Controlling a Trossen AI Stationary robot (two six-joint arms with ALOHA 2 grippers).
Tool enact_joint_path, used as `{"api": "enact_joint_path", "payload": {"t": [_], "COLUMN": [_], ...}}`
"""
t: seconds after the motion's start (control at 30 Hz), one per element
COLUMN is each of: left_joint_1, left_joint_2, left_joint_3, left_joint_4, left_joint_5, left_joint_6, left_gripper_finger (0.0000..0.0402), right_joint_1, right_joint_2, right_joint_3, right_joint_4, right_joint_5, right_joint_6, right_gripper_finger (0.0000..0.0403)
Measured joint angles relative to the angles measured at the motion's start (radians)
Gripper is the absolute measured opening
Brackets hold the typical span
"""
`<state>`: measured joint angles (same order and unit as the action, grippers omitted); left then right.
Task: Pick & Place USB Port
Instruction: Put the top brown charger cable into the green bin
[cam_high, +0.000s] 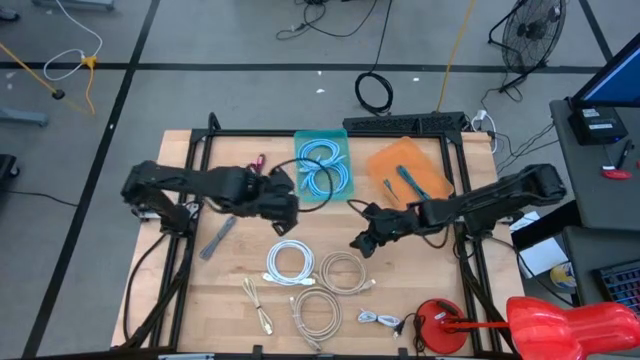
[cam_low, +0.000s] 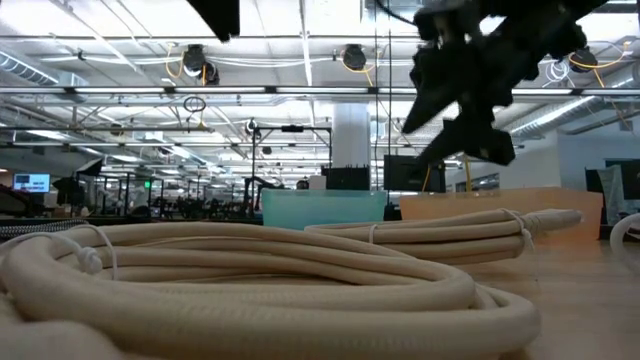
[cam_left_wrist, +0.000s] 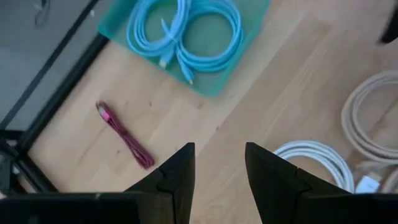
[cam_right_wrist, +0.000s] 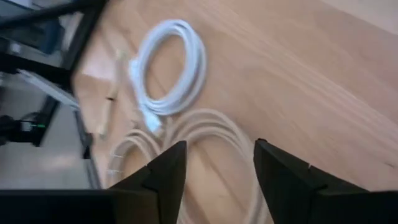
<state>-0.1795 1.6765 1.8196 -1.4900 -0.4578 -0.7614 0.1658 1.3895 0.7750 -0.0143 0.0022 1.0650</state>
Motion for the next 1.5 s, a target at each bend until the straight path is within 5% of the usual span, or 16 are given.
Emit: {"api": "enact_joint_path", "payload": {"t": [0.37, 0.67, 0.83, 1.1, 1.5], "left_joint_1": [-0.073, -0.077, -0.079, -0.113, -0.115], "left_joint_2": [-0.09, -0.087, -0.089, -0.101, -0.124], "left_joint_3": [0.0, -0.104, -0.213, -0.376, -0.392], "left_joint_4": [0.022, 0.082, 0.122, 0.301, 0.348], "left_joint_5": [-0.095, -0.041, 0.018, 0.081, 0.083], "left_joint_6": [-0.019, 0.013, -0.019, -0.058, -0.072], "left_gripper_finger": [0.0145, 0.0145, 0.0145, 0.0145, 0.0145], "right_joint_1": [0.04, 0.085, 0.106, 0.134, 0.139], "right_joint_2": [0.164, 0.338, 0.429, 0.473, 0.465], "right_joint_3": [0.045, 0.379, 0.478, 0.457, 0.342], "right_joint_4": [-0.054, -0.453, -0.512, -0.593, -0.524], "right_joint_5": [0.001, 0.066, 0.058, 0.055, 0.124], "right_joint_6": [-0.057, -0.357, -0.414, -0.397, -0.287], "right_gripper_finger": [0.0174, 0.0173, 0.0173, 0.0173, 0.0173]}}
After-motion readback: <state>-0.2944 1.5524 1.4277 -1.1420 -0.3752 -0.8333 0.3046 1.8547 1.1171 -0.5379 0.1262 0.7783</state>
